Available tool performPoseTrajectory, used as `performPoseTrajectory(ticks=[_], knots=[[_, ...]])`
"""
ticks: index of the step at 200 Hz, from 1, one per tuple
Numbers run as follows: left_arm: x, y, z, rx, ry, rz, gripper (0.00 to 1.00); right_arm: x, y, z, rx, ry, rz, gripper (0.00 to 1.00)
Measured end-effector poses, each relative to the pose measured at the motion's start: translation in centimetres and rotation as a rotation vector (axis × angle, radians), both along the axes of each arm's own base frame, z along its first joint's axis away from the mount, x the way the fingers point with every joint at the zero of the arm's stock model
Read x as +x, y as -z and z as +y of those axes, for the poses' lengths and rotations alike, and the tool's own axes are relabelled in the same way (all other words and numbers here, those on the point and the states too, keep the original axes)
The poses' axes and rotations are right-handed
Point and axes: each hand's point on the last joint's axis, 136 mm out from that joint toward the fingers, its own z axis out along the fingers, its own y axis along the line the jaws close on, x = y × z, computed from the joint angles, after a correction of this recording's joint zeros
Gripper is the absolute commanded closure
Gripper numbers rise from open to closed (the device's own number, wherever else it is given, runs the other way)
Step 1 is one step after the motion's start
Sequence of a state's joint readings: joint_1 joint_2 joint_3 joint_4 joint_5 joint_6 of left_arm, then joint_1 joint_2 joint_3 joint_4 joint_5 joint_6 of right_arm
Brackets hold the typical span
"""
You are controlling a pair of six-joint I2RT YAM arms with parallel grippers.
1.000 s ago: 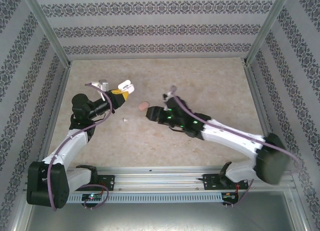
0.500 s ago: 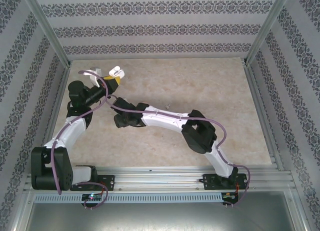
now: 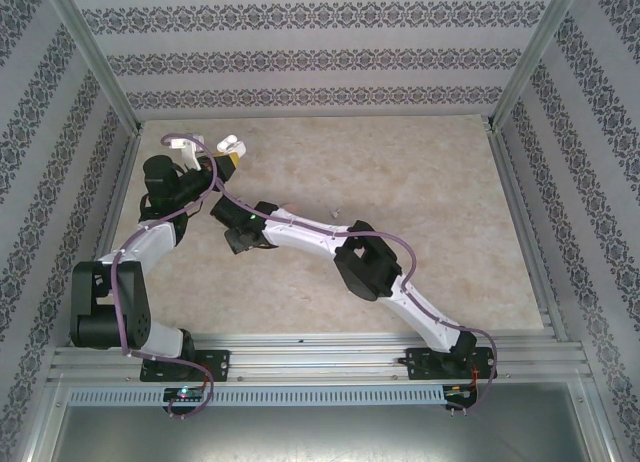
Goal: Insert the wireless bluetooth earbuds into the charging case
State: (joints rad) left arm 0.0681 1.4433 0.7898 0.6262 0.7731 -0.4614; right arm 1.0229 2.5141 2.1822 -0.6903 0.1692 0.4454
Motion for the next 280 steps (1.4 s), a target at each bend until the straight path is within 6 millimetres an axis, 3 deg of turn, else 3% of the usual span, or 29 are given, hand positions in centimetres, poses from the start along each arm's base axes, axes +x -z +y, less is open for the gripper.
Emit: performPoseTrajectory(ticks=[65, 120, 140, 182, 207, 247, 280], knots=[[-0.1, -0.4, -0.3, -0.003, 0.02, -0.022, 0.96, -1.2, 1.1, -2.2, -0.037, 0.007, 0.017, 0.73], [-0.4, -1.3, -0.8, -0.031, 0.059, -0.047, 0.96, -2.7, 1.0, -4.7, -0.021, 0.029, 0.017, 0.77], [-0.9, -1.3, -1.2, -0.043, 0.081, -0.062, 0.96, -3.8, 1.1, -7.0, -0.02, 0.049, 0.037, 0.77], [-2.4, 0.4, -2.0, -0.077, 0.127, -0.044, 0.96, -6.1, 1.2, -14.7, 0.037, 0.149, 0.156, 0.77], [-3.2, 0.9, -3.1, -0.08, 0.168, -0.042, 0.96, -7.1, 1.2, -18.1, 0.071, 0.203, 0.229, 0.76], [-4.3, 1.4, -5.5, -0.075, 0.238, -0.034, 0.96, -9.3, 1.1, -21.2, 0.08, 0.226, 0.366, 0.74], [-5.4, 1.9, -7.4, -0.062, 0.294, -0.033, 0.96, -10.0, 0.9, -22.1, 0.164, 0.246, 0.517, 0.69]])
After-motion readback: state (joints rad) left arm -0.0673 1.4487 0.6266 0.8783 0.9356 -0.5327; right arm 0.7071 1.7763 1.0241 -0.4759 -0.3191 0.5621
